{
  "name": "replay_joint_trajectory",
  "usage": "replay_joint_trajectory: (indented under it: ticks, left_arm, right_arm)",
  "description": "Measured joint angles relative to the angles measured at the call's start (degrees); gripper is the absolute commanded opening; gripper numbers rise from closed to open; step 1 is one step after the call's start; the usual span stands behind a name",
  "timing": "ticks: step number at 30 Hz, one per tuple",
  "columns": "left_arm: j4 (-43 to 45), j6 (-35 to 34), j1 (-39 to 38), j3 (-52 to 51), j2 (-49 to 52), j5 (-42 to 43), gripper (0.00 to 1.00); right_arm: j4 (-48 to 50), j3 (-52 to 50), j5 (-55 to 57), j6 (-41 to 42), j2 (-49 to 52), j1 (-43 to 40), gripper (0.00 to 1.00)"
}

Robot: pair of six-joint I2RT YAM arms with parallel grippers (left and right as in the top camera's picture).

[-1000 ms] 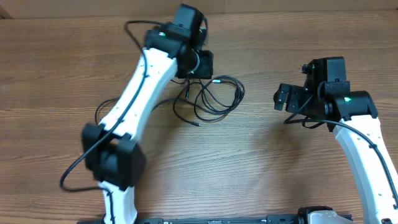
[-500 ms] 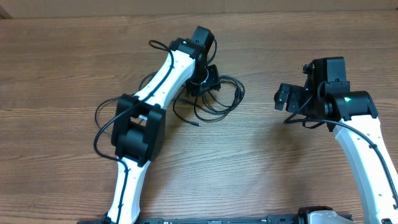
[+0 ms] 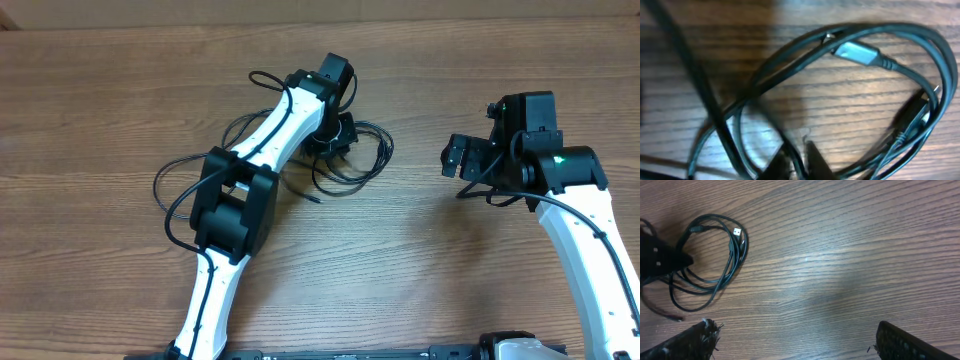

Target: Untangle cables

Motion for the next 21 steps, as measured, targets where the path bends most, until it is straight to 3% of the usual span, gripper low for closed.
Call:
replay_joint_trajectory:
  ticks: [6, 12, 21]
  left_arm:
    - [-4.1, 1.6, -0.8, 1.5, 0.0, -0.1, 0.04]
    - [-11.8, 7.9, 1.2, 13.7, -1.0, 2.0, 0.04]
    - [-10.3, 16.0, 2.7, 23.4, -18.0, 7.1, 0.04]
  right_arm:
    - [0.2, 0.0, -0.1, 0.0, 0.0, 0.0, 1.00]
    - [6.0, 0.0, -8.0, 0.0, 0.0, -0.1, 1.00]
    - [14.8, 0.0, -25.1, 0.0, 2.6, 3.0, 1.00]
